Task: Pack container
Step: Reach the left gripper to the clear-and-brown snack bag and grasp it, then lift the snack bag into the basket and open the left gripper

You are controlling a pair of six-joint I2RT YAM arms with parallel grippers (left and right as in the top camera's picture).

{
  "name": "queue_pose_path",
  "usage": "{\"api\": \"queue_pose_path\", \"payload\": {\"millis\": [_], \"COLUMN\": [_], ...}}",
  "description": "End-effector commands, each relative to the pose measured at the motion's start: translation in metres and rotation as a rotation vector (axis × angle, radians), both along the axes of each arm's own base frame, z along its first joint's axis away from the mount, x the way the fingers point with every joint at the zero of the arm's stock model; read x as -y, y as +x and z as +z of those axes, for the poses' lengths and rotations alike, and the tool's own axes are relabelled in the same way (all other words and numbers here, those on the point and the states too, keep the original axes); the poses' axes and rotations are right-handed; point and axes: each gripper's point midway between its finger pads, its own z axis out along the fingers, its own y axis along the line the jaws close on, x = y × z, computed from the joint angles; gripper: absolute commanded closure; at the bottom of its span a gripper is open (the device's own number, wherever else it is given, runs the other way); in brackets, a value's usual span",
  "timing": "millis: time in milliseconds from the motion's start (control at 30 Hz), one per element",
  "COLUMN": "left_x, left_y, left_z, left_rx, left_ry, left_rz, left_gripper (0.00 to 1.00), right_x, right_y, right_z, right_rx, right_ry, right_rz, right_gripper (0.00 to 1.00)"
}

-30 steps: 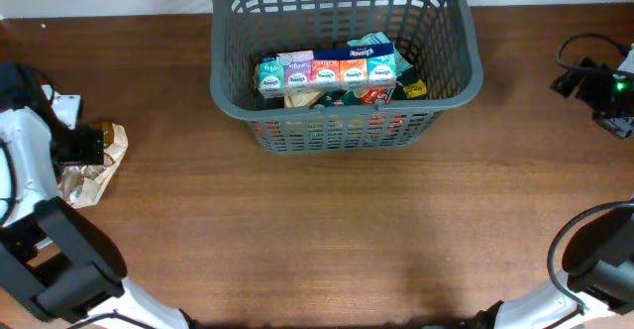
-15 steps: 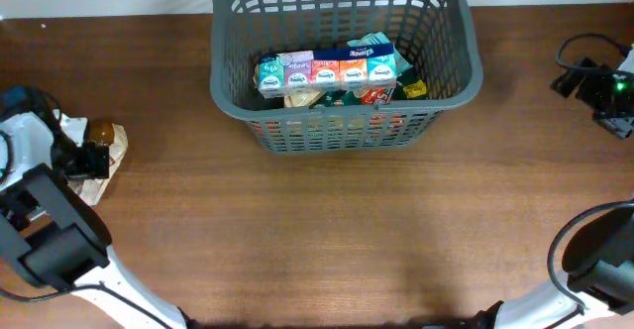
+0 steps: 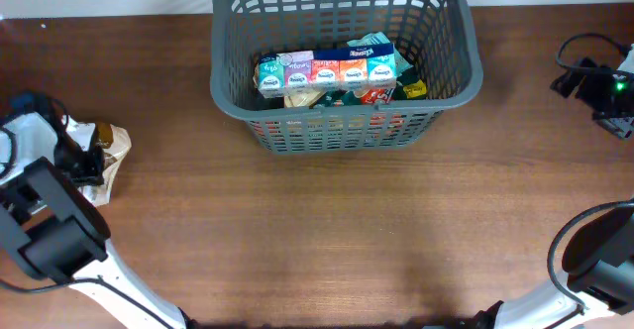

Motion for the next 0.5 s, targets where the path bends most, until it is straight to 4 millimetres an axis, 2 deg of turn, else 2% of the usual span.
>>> {"api": "queue_pose_path", "payload": {"millis": [0,67,167,233,267,300,367,467], "left_x": [0.001,0.001,0.002,0.008,0.011,0.020,0.037,0.071], "left_y": [0.006,0.019,0.045,0.071,0.079,0.092,0.107,0.117], "left_z": [0.006,0.030,0.085,0.149,0.172,0.215,0.276,0.359], "left_rx": [0.018,0.064,0.177,0.314,0.363,0.463,0.613,0.814], "left_ry": [-0.013,-0.011,0.007,0.050,0.067,0.098,0.143,0.220], "left_rz": [0.072,0.077,0.051,0.012,-0.004,-0.036,-0.091,-0.183], "left_gripper": [0.98,0.98,0.98,0.98,0.98,0.98,0.98,0.98], "right_x": [-0.003,-0.003,-0.003,-0.003,-0.003,-0.003,-0.003,-0.003], "right_y": [-0.001,-0.001,-0.001,-0.001,-0.001,-0.001,-0.001,-0.001], "right_z": [0.005,0.005,0.005,0.005,0.005,0.005,0.005,0.005], "right_rx": [0.011,0.011,0.011,0.011,0.011,0.011,0.011,0.011], "right_ry": [-0.001,-0.001,-0.001,-0.001,-0.001,-0.001,-0.001,-0.001], "right_rz": [0.004,0.004,0.004,0.004,0.004,0.004,0.004,0.004], "right_gripper": [0.01,0.01,0.01,0.01,0.01,0.01,0.01,0.01]}}
